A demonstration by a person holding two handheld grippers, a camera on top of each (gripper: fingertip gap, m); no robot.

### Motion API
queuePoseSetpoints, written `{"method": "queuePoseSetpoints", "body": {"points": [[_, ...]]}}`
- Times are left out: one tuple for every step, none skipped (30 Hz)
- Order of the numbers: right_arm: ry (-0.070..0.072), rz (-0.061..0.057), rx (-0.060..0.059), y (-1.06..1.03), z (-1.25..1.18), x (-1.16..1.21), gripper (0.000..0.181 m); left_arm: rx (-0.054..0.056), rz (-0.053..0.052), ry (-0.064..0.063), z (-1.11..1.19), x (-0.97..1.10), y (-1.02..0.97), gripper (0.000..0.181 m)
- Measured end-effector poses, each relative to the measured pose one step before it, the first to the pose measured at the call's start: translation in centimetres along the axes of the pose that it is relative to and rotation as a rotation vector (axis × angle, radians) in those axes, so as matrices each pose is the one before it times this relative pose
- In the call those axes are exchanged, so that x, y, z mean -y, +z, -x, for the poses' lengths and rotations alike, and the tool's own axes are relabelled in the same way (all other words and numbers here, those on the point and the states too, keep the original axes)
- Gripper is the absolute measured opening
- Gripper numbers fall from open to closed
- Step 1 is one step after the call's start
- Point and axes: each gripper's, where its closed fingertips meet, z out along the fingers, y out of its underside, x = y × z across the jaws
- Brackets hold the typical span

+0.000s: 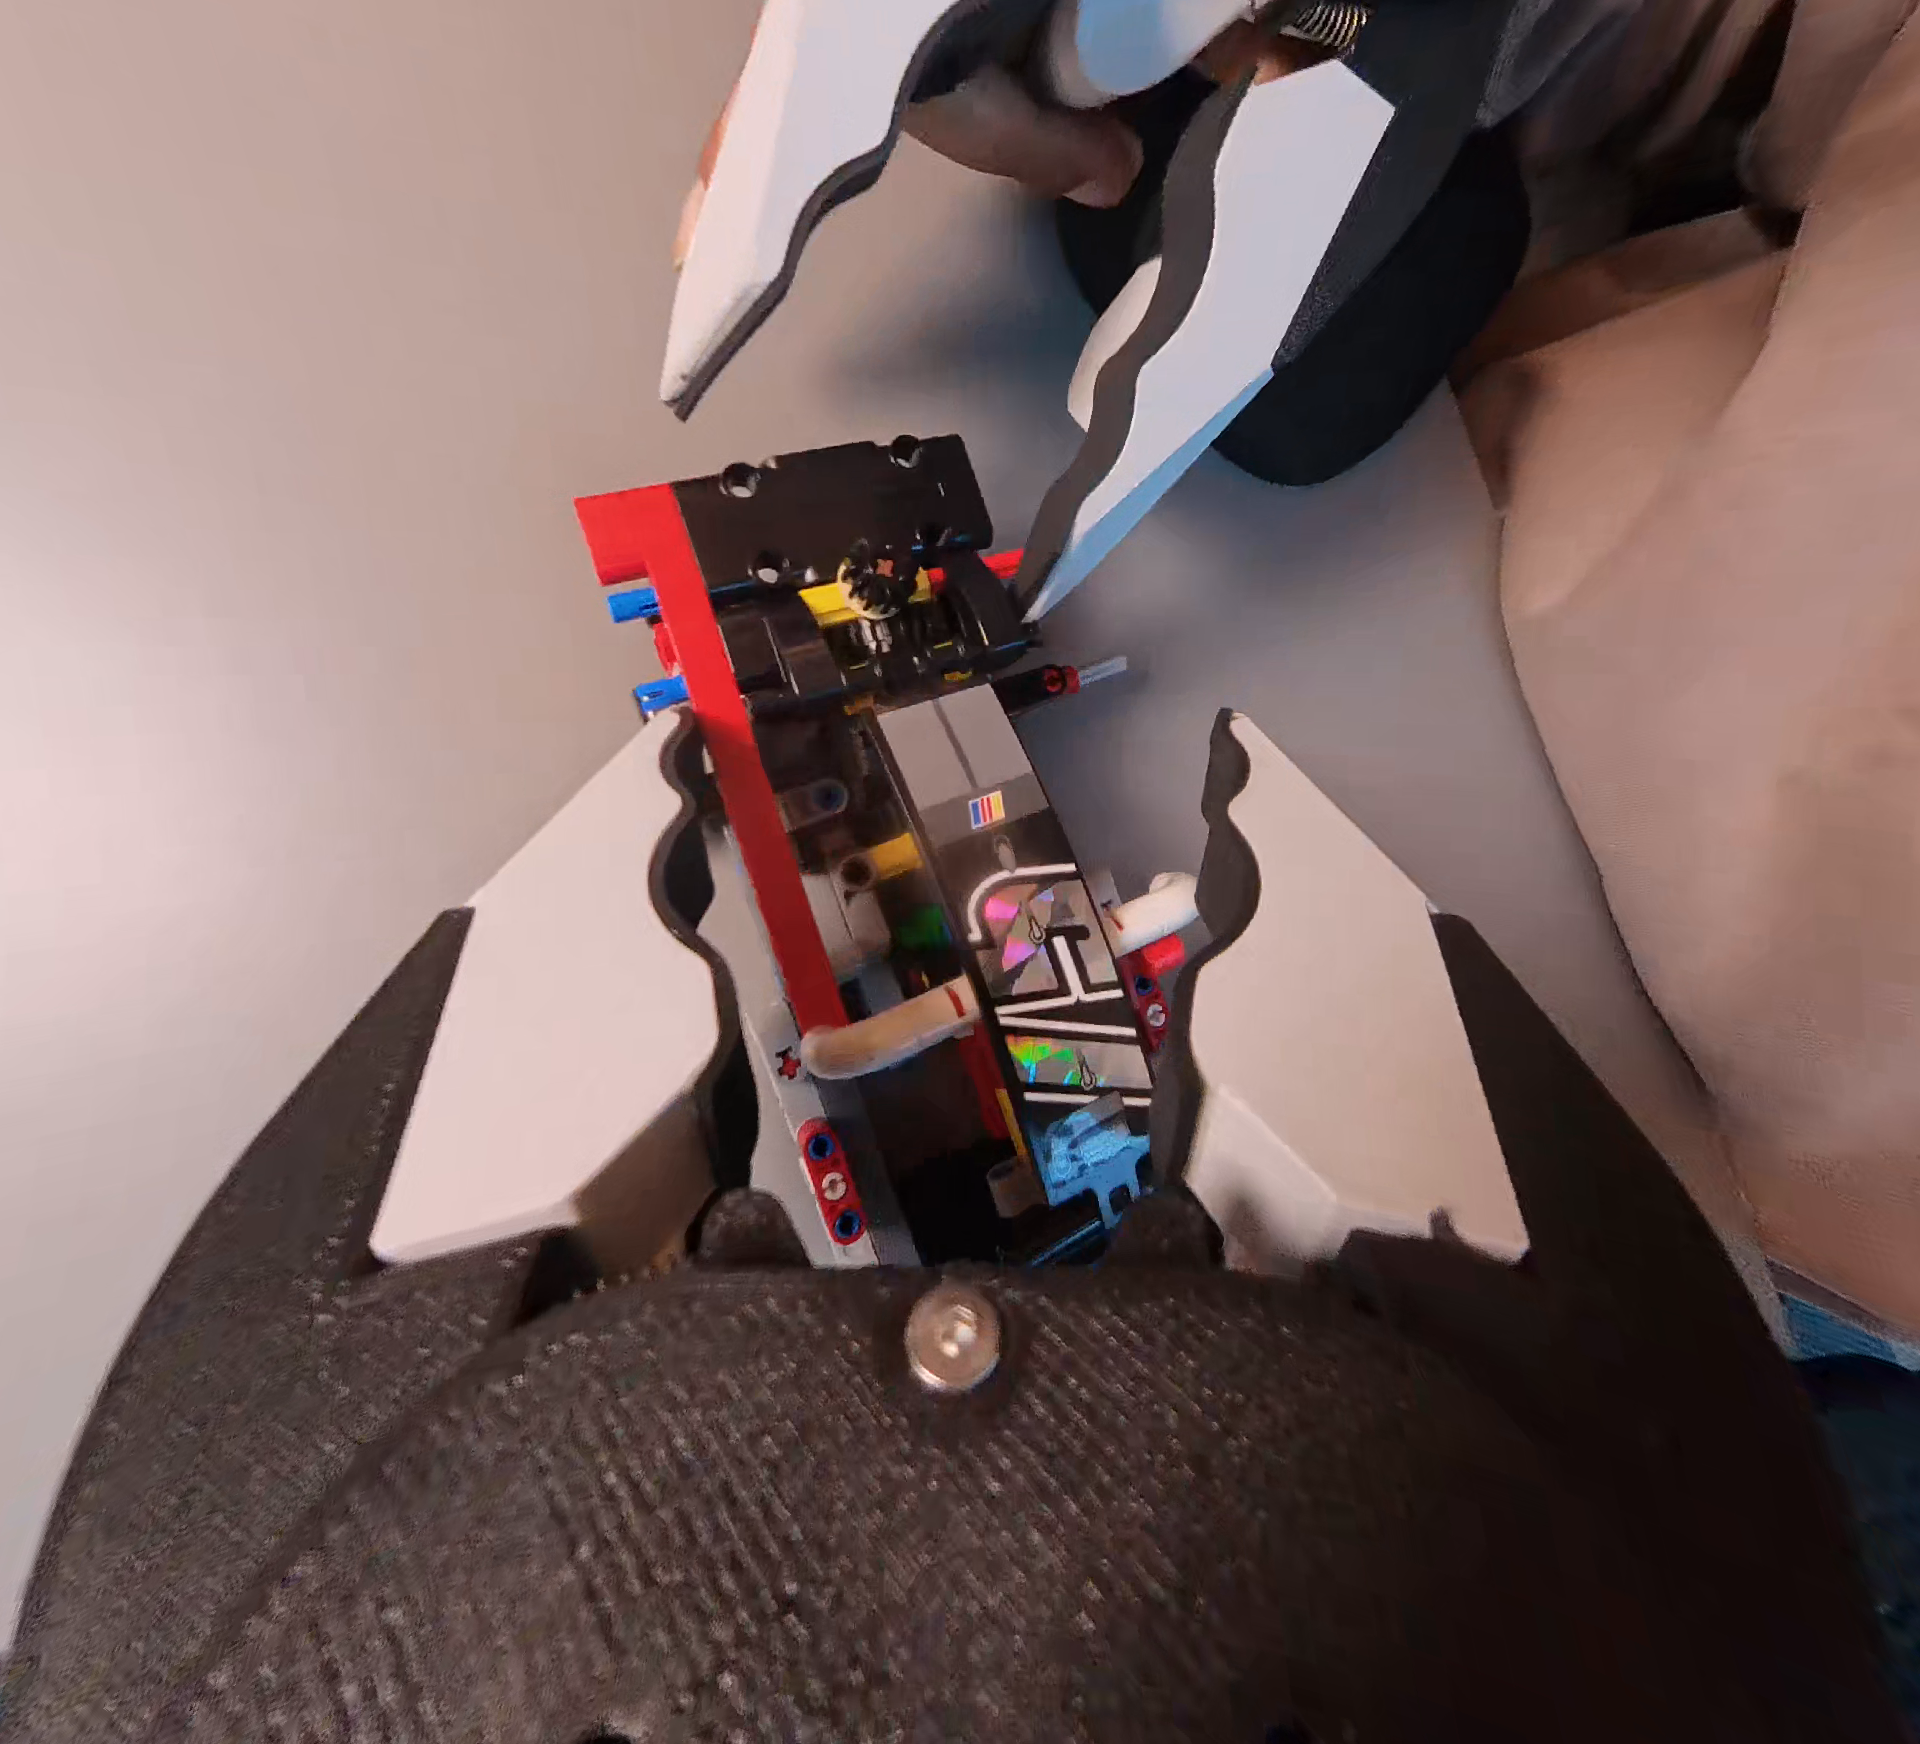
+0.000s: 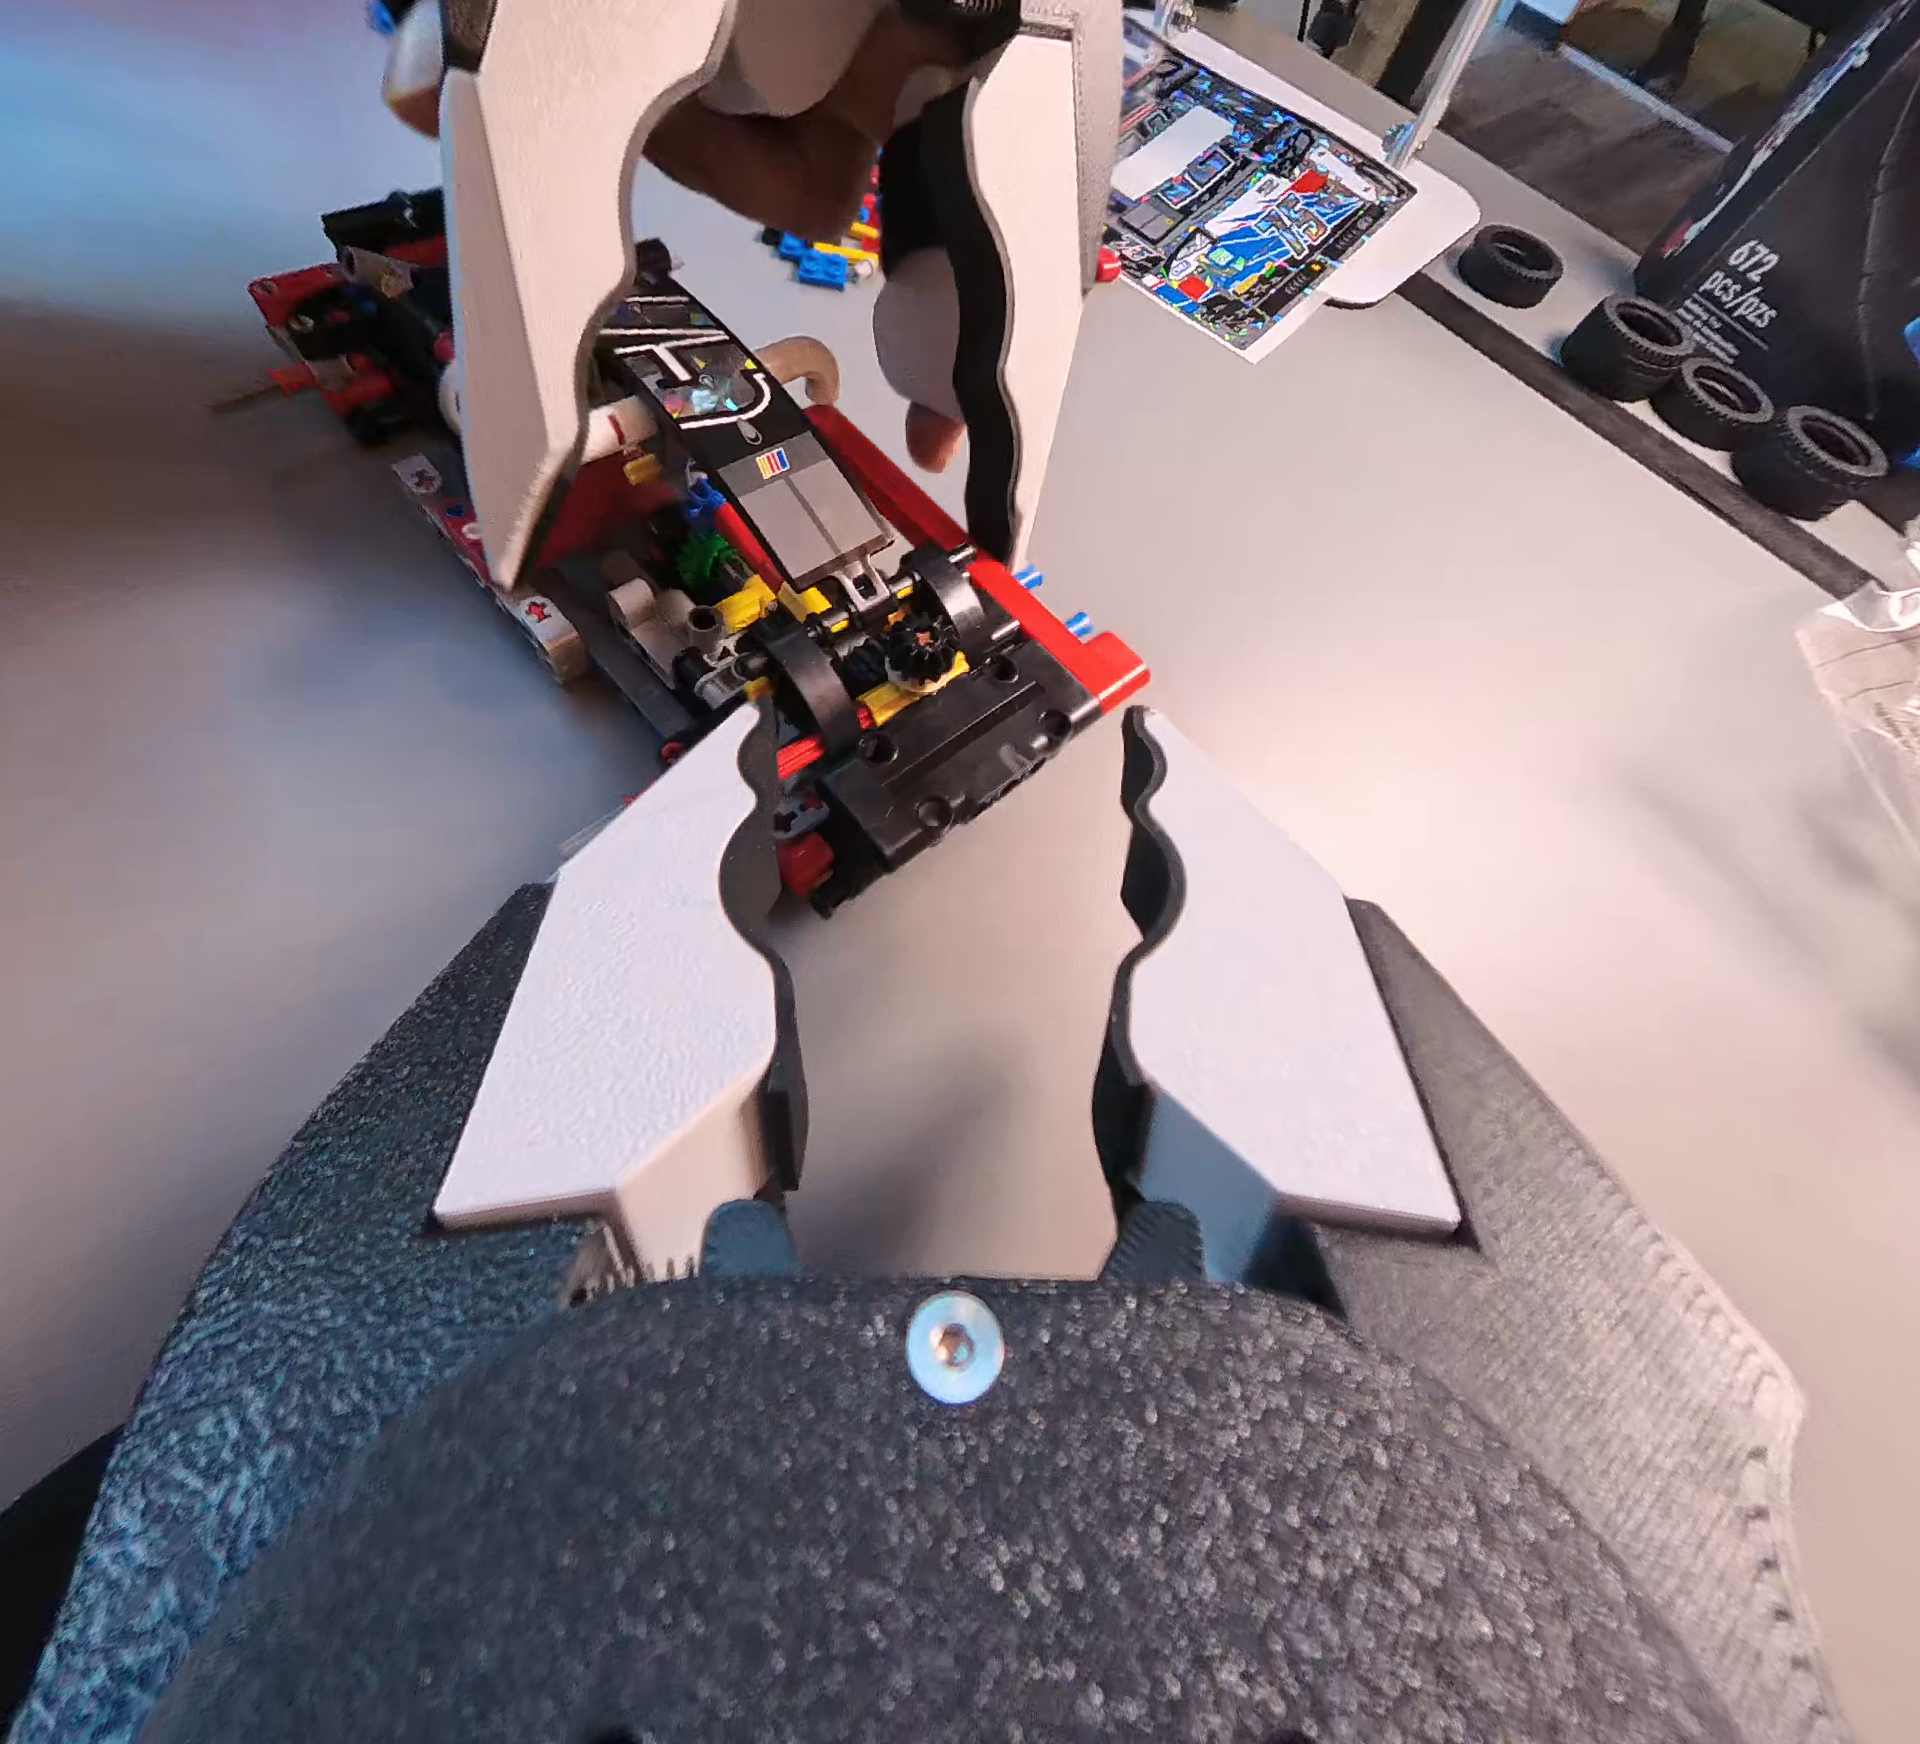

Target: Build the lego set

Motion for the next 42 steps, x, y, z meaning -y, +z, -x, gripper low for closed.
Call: {"method": "queuePoseSetpoints", "body": {"points": [[0.0092, -0.0069, 0.0140, 0.082, 0.006, 0.006, 0.063, 0.0143, -0.0006, 0.0077, 0.077, 0.036, 0.149, 0.092], [0.0088, -0.0072, 0.0171, 0.091, 0.084, 0.004, 0.064, 0.0114, -0.0024, 0.0034, 0.027, 0.027, 0.092, 0.091], [0.0073, -0.0101, 0.0176, 0.057, 0.122, 0.050, 0.065, 0.0105, -0.0008, 0.0016, 0.026, -0.035, 0.033, 0.090], [0.0017, -0.0078, 0.0203, 0.033, 0.229, 0.045, 0.068, 0.0088, -0.0020, 0.0005, -0.009, -0.070, 0.025, 0.089], [-0.0031, -0.0038, 0.0250, 0.000, 0.384, 0.049, 0.073, 0.0072, -0.0018, 0.0009, -0.023, -0.116, 0.010, 0.088], [-0.0046, -0.0006, 0.0007, 0.042, 0.067, 0.028, 0.075, 0.0016, 0.0015, -0.0016, -0.095, -0.192, 0.020, 0.088], [-0.0083, 0.0021, 0.0020, 0.096, 0.108, -0.022, 0.078, 0.0021, 0.0024, -0.0025, -0.099, -0.197, 0.050, 0.090], [-0.0012, 0.0055, -0.0016, 0.149, 0.052, -0.037, 0.078, 0.0062, -0.0025, 0.0028, -0.053, -0.098, 0.033, 0.090], [-0.0022, 0.0064, -0.0115, 0.166, -0.160, -0.068, 0.075, 0.0081, -0.0076, 0.0059, -0.030, 0.039, 0.008, 0.089], [-0.0047, 0.0063, -0.0063, 0.156, -0.119, -0.096, 0.076, 0.0080, -0.0039, 0.0029, -0.010, 0.012, 0.000, 0.090], [0.0018, -0.0053, 0.0030, 0.050, -0.014, 0.081, 0.075, 0.0125, 0.0031, 0.0023, 0.078, -0.078, 0.000, 0.090], [0.0035, -0.0034, 0.0059, 0.062, 0.024, 0.021, 0.074, 0.0129, 0.0010, 0.0032, 0.097, -0.054, -0.008, 0.089], [0.0003, -0.0063, 0.0016, 0.049, -0.020, 0.004, 0.074, 0.0111, -0.0035, 0.0008, 0.092, 0.033, -0.036, 0.088], [0.0027, -0.0069, 0.0038, 0.045, 0.012, -0.004, 0.074, 0.0059, 0.0001, -0.0022, 0.029, -0.023, -0.008, 0.087], [0.0049, -0.0061, 0.0059, 0.005, 0.003, 0.017, 0.074, 0.0027, -0.0002, -0.0029, 0.023, -0.025, 0.003, 0.086], [0.0037, -0.0015, 0.0005, 0.039, -0.065, -0.023, 0.075, 0.0052, 0.0000, -0.0003, 0.044, -0.012, 0.011, 0.086], [0.0001, -0.0017, 0.0009, 0.022, -0.026, 0.012, 0.075, 0.0021, 0.0035, -0.0016, 0.019, -0.033, 0.003, 0.085], [-0.0022, 0.0001, -0.0006, 0.023, -0.024, 0.022, 0.076, 0.0043, 0.0072, 0.0005, 0.044, -0.065, -0.001, 0.085], [0.0004, -0.0005, 0.0024, 0.028, 0.047, 0.020, 0.075, 0.0076, 0.0107, 0.0023, 0.095, -0.090, 0.022, 0.083], [0.0023, -0.0029, 0.0032, 0.016, 0.059, 0.050, 0.074, 0.0078, 0.0110, 0.0032, 0.079, -0.101, 0.059, 0.082], [0.0035, -0.0031, 0.0015, -0.003, 0.024, 0.018, 0.073, 0.0006, 0.0057, -0.0011, -0.006, -0.038, 0.035, 0.082], [0.0012, -0.0019, -0.0002, 0.002, 0.010, -0.001, 0.073, -0.0002, 0.0034, 0.0001, -0.016, -0.019, -0.011, 0.082], [0.0030, -0.0021, 0.0007, 0.009, 0.006, -0.010, 0.073, 0.0003, 0.0031, -0.0012, -0.013, -0.020, 0.012, 0.082], [0.0023, -0.0015, 0.0008, 0.001, 0.001, -0.009, 0.073, 0.0007, 0.0027, 0.0006, -0.019, -0.013, -0.004, 0.083], [-0.0004, -0.0015, 0.0002, -0.005, 0.003, 0.003, 0.073, 0.0018, 0.0029, 0.0018, 0.007, -0.014, 0.009, 0.083], [-0.0017, -0.0019, 0.0002, -0.002, 0.006, -0.001, 0.073, 0.0016, 0.0024, 0.0022, -0.004, -0.011, -0.001, 0.083], [0.0014, -0.0011, 0.0017, -0.007, 0.006, -0.006, 0.072, 0.0009, 0.0016, 0.0009, -0.002, -0.010, 0.004, 0.083], [0.0026, -0.0003, 0.0028, 0.002, 0.004, -0.001, 0.072, 0.0012, 0.0016, 0.0014, 0.005, -0.010, 0.003, 0.083], [0.0022, 0.0001, 0.0010, 0.013, -0.009, 0.001, 0.072, 0.0013, 0.0016, 0.0009, 0.014, -0.016, -0.004, 0.083], [-0.0014, -0.0004, -0.0012, 0.017, -0.001, 0.004, 0.072, 0.0017, 0.0017, 0.0016, 0.015, -0.011, 0.003, 0.083], [-0.0013, -0.0005, 0.0003, 0.000, 0.005, 0.006, 0.072, 0.0010, 0.0014, 0.0007, 0.000, -0.015, -0.001, 0.082], [0.0016, -0.0006, 0.0017, 0.002, 0.012, 0.004, 0.072, 0.0014, 0.0015, 0.0006, 0.014, -0.014, -0.003, 0.082], [0.0019, 0.0002, 0.0017, 0.012, 0.000, 0.000, 0.071, 0.0027, 0.0026, 0.0035, 0.001, -0.024, -0.007, 0.082], [-0.0004, 0.0002, -0.0003, 0.021, 0.012, 0.010, 0.071, 0.0034, 0.0029, 0.0044, 0.016, -0.029, -0.023, 0.082], [-0.0013, -0.0005, 0.0009, 0.017, 0.019, 0.015, 0.071, 0.0029, 0.0027, 0.0023, -0.003, -0.022, 0.006, 0.082], [-0.0041, -0.0087, 0.0205, -0.011, 0.321, 0.140, 0.063, 0.0017, 0.0008, 0.0013, 0.013, 0.010, 0.015, 0.082], [-0.0006, -0.0011, 0.0114, 0.101, 0.317, 0.087, 0.058, 0.0011, 0.0013, 0.0035, 0.004, -0.002, 0.049, 0.084], [-0.0108, -0.0029, 0.0028, 0.064, 0.169, 0.093, 0.055, 0.0019, 0.0026, 0.0049, 0.013, -0.023, 0.027, 0.085], [-0.0093, -0.0005, -0.0037, -0.018, 0.012, 0.012, 0.054, 0.0039, 0.0003, 0.0089, -0.005, 0.044, -0.042, 0.084], [-0.0024, 0.0017, -0.0023, -0.046, -0.062, -0.063, 0.058, 0.0011, 0.0017, 0.0079, -0.112, -0.002, 0.015, 0.083], [0.0102, 0.0022, 0.0051, -0.017, -0.047, -0.065, 0.063, -0.0045, -0.0040, 0.0035, -0.145, 0.038, 0.047, 0.083], [0.0085, 0.0004, 0.0039, -0.003, -0.033, -0.021, 0.064, 0.0004, -0.0072, -0.0015, -0.001, 0.040, 0.016, 0.084]]}}
